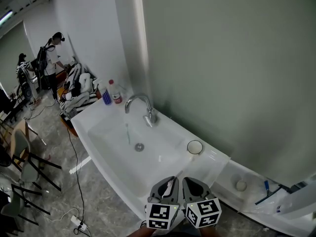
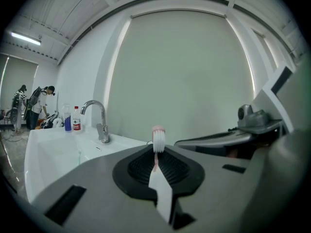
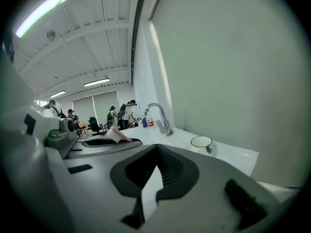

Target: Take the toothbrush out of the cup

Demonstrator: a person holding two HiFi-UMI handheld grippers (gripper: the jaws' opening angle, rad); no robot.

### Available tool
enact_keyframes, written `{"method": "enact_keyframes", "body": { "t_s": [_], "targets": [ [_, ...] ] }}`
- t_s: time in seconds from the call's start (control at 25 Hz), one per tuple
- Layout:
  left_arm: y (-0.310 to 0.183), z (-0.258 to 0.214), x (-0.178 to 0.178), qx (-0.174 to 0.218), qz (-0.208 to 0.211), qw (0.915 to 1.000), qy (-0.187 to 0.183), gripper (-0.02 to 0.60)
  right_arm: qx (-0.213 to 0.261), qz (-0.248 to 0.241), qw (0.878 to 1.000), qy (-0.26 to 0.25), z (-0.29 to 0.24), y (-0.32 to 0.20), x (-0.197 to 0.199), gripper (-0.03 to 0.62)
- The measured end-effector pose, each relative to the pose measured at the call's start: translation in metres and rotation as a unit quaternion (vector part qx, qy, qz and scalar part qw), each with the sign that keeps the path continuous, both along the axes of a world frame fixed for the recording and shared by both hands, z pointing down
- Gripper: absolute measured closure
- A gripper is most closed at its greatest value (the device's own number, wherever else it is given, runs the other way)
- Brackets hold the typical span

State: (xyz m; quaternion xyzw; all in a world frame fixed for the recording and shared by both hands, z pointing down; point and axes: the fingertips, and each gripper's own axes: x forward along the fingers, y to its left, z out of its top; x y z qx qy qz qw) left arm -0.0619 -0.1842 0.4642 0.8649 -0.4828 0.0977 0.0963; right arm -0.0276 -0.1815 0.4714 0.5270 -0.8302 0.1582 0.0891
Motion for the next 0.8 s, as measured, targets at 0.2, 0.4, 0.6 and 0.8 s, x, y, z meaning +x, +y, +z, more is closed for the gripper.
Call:
{"method": "enact_keyframes", "body": {
  "t_s": [0.2, 0.4, 0.6, 0.8],
  "targets": [
    [0.0028, 0.0006, 0.0, 0.001, 0.004, 1.0, 0.0, 0.552, 0.002, 0.005, 1.0, 0.003, 0.0013, 0.0036, 0.0006, 0.583],
    [0.001, 0.0003, 0.0019, 0.0, 0.004, 1.0, 0.0, 0.552, 0.001, 0.007, 1.0, 0.003, 0.0011, 0.0023, 0.0032, 0.583],
    [0.001, -0.001, 0.0033, 0.0, 0.006, 1.0, -0.001, 0.552, 0.003, 0.007, 1.0, 0.001, -0.0015, 0.0011, 0.0039, 0.583],
    [-0.0022, 0.0002, 0.0059, 0.0, 0.006, 1.0, -0.003, 0.552, 0.002, 0.006, 1.0, 0.0, 0.0003, -0.0021, 0.0062, 0.583]
  ]
}}
